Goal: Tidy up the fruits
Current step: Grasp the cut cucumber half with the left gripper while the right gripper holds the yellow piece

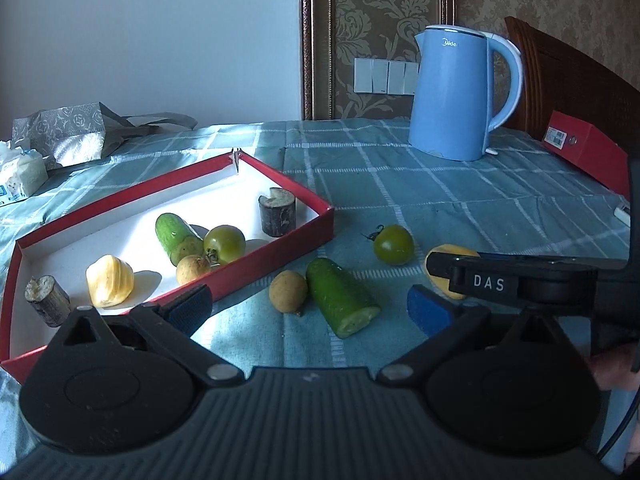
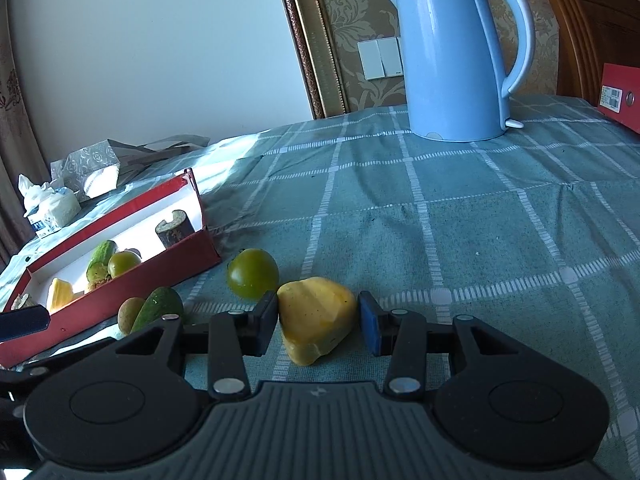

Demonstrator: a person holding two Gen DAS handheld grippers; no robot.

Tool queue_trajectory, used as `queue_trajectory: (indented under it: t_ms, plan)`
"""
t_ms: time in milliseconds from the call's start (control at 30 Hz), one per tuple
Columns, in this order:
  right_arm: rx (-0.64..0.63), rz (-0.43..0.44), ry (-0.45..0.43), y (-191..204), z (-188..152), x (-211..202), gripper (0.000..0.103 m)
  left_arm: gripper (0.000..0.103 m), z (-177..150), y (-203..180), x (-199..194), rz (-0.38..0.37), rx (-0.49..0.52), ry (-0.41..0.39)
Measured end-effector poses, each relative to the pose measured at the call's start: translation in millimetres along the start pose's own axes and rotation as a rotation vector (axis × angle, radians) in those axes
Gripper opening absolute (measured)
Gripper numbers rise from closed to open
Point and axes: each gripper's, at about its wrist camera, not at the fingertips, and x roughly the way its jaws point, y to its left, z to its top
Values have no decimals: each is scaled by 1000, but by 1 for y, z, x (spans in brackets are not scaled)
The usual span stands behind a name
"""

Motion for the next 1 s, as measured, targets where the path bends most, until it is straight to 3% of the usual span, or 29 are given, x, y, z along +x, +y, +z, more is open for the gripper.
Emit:
queue_trajectory:
  t_ms: [100,167,267,433,567,833,900,1000]
  plan:
    - [7,2,-1,-1,0,0,42,84,0,-7,13,4,5,22]
    - [21,-1,-2,-3,0,0,42,82,0,-6,22,-1,-26,36]
    - [23,-3,-2,-3,0,-1,42,63,0,-1,32,-27,-61,58]
    - [22,-3,-2,-3,0,-1,42,55,-4,1,38,-36,-71,35]
    - [34,5,-2,-4,0,-1,42,33,-11,6,34,-114,-69,60]
    - [33,4,-2,-5,0,-1,42,31,-19,10,26,-140,-42,41]
    - [34,4,-2,-5,0,-1,42,48,-17,8,28,-151,-33,36]
    - [32,3,-1,-5,0,-1,42,56,-11,1,30,-125,8,11]
